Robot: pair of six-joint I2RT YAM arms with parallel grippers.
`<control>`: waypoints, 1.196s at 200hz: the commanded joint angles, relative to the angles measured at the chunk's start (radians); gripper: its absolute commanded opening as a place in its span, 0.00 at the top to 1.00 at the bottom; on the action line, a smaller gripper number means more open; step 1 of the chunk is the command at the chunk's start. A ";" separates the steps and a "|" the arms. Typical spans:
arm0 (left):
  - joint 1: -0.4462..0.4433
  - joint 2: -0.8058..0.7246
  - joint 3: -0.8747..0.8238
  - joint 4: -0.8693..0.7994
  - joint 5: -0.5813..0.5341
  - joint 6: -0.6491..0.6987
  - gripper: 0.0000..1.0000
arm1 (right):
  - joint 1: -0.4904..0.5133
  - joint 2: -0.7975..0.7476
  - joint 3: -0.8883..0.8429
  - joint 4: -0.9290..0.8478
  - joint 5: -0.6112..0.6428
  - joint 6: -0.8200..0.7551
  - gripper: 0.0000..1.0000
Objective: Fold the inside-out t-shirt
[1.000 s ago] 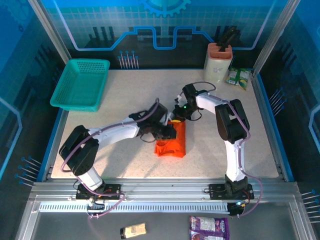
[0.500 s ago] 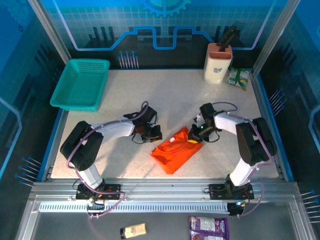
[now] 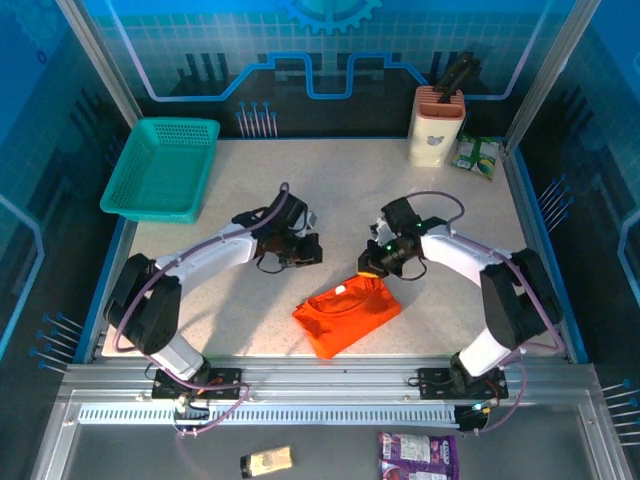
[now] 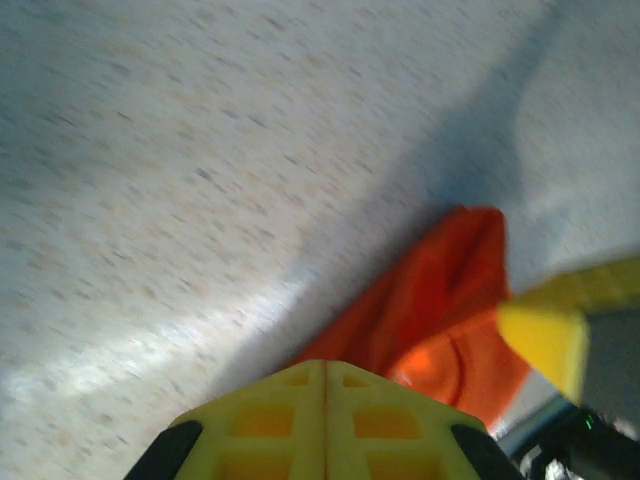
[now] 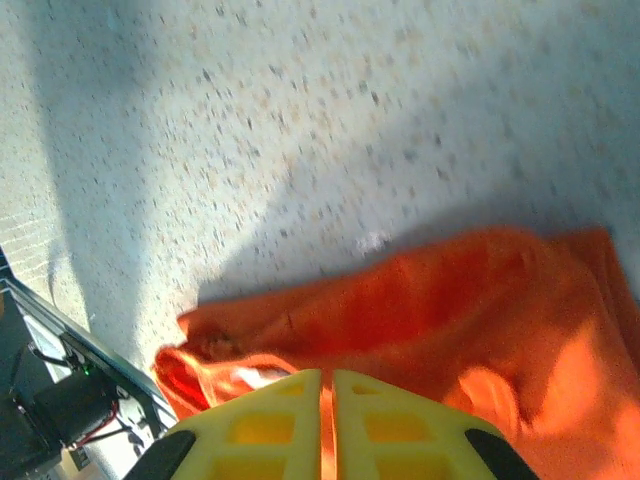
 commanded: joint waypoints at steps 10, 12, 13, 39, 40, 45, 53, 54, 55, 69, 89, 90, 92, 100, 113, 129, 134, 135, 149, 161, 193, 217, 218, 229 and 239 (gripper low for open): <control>-0.131 -0.046 -0.060 -0.030 0.054 -0.073 0.93 | -0.037 0.131 0.026 0.027 0.013 -0.026 0.89; -0.139 -0.046 -0.064 -0.028 0.056 -0.078 0.93 | -0.039 0.135 0.026 0.030 0.015 -0.026 0.89; -0.145 -0.046 -0.067 -0.025 0.057 -0.082 0.93 | -0.040 0.138 0.025 0.032 0.016 -0.026 0.89; -0.233 -0.040 -0.132 0.044 0.099 -0.143 0.93 | -0.088 0.175 0.030 0.050 0.059 -0.022 0.91; -0.235 -0.038 -0.136 0.047 0.100 -0.144 0.93 | -0.091 0.175 0.029 0.050 0.061 -0.022 0.91; -0.243 -0.028 -0.146 0.053 0.104 -0.156 0.93 | -0.102 0.175 0.030 0.050 0.068 -0.024 0.90; -0.253 -0.016 -0.160 0.048 0.096 -0.163 0.93 | -0.119 0.172 0.031 0.046 0.079 -0.027 0.91; -0.254 -0.015 -0.161 0.048 0.094 -0.163 0.93 | -0.122 0.172 0.031 0.046 0.081 -0.028 0.91; -0.254 -0.013 -0.163 0.048 0.092 -0.163 0.93 | -0.125 0.170 0.031 0.045 0.081 -0.028 0.91; -0.254 0.009 -0.179 0.041 0.060 -0.159 0.93 | -0.157 0.156 0.033 0.030 0.093 -0.040 0.91; -0.231 0.068 -0.159 0.014 -0.006 -0.123 0.93 | -0.200 0.125 0.032 -0.006 0.110 -0.061 0.91; -0.229 0.072 -0.157 0.014 -0.007 -0.122 0.93 | -0.202 0.123 0.032 -0.007 0.110 -0.063 0.91; -0.224 0.078 -0.154 0.015 -0.012 -0.119 0.93 | -0.208 0.115 0.031 -0.014 0.113 -0.066 0.91; -0.210 0.106 -0.141 0.019 -0.030 -0.109 0.94 | -0.222 0.094 0.027 -0.028 0.122 -0.074 0.91; -0.183 0.145 -0.115 0.026 -0.053 -0.091 0.94 | -0.241 0.039 0.022 -0.060 0.138 -0.086 0.88; -0.146 0.176 -0.078 0.023 -0.083 -0.072 0.94 | -0.242 -0.035 0.023 -0.109 0.157 -0.103 0.82; -0.136 0.181 -0.068 0.027 -0.084 -0.066 0.94 | -0.241 -0.058 0.021 -0.125 0.156 -0.108 0.80; -0.133 0.182 -0.066 0.027 -0.083 -0.065 0.94 | -0.240 -0.063 0.021 -0.127 0.155 -0.109 0.79; -0.101 0.191 -0.037 0.036 -0.058 -0.048 0.94 | -0.227 -0.122 0.010 -0.154 0.127 -0.117 0.75; -0.084 0.186 -0.013 0.031 -0.032 -0.031 0.93 | -0.206 -0.165 -0.016 -0.150 0.065 -0.114 0.72; -0.058 0.129 0.009 0.043 0.046 -0.034 0.90 | -0.108 -0.235 -0.123 -0.022 -0.113 -0.016 0.63; -0.056 0.138 0.046 0.060 0.104 -0.047 0.89 | -0.032 -0.205 -0.168 0.126 -0.178 0.068 0.58; -0.056 0.140 0.049 0.061 0.107 -0.048 0.89 | -0.029 -0.202 -0.169 0.132 -0.181 0.072 0.58; -0.056 0.163 0.069 0.077 0.127 -0.057 0.89 | -0.005 -0.158 -0.176 0.194 -0.206 0.095 0.58; -0.056 0.189 0.088 0.081 0.124 -0.060 0.90 | 0.006 -0.115 -0.180 0.239 -0.214 0.103 0.58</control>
